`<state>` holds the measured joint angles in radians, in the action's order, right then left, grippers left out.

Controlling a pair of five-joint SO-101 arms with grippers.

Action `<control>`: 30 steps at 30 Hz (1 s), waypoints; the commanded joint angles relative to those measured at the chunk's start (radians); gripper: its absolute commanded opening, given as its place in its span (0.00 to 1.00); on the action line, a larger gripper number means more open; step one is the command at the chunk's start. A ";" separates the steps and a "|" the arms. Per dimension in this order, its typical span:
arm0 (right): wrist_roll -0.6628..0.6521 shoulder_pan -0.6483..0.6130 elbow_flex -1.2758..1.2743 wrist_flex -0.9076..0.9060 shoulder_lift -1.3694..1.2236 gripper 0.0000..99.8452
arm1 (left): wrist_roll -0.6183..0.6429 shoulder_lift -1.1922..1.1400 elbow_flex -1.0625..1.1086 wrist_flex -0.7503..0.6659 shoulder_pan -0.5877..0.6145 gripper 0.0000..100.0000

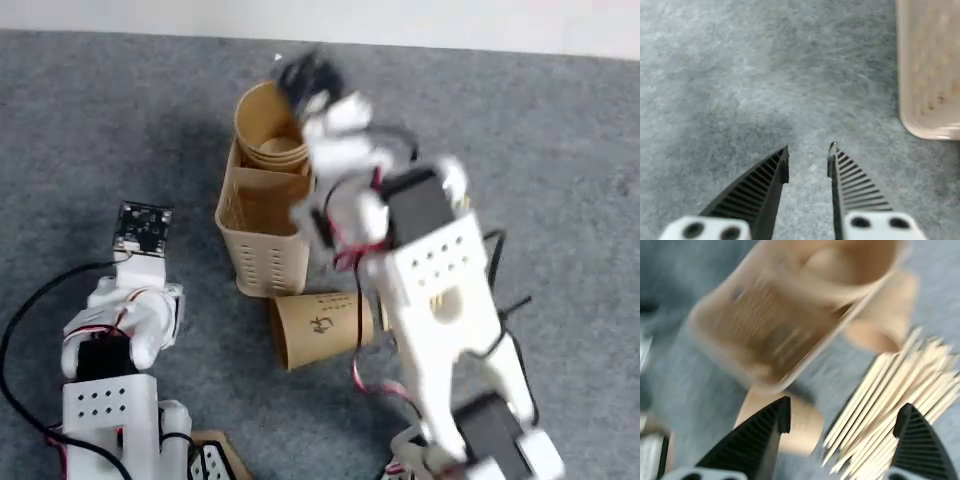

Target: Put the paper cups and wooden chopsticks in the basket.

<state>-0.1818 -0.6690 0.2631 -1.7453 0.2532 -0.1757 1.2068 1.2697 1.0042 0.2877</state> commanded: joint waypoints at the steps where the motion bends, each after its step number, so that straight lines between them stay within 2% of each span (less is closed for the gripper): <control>1: -0.011 -0.110 -0.302 0.028 0.177 0.33 | 0.011 -0.001 -0.041 -0.017 0.027 0.16; 6: -0.060 -0.140 -0.611 0.191 0.314 0.33 | 0.011 -0.001 -0.045 -0.017 0.036 0.16; 11: -0.060 -0.148 -0.881 0.397 0.386 0.33 | 0.011 -0.001 -0.062 -0.018 0.102 0.16; 14: -0.058 -0.217 -0.978 0.490 0.404 0.33 | 0.011 -0.001 -0.070 -0.020 0.142 0.16; 19: -0.046 -0.358 -1.059 0.590 0.406 0.33 | 0.011 -0.001 -0.088 -0.020 0.194 0.16; 23: 0.023 -0.363 -1.059 0.595 0.415 0.33 | 0.011 -0.001 -0.091 -0.020 0.229 0.16; 30: 0.026 -0.348 -1.032 0.628 0.404 0.33 | 0.011 -0.001 -0.091 -0.021 0.229 0.16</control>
<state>-0.1665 -1.0188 -0.8002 -1.1592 0.6414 -0.1757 1.2068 1.2236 0.9981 0.5056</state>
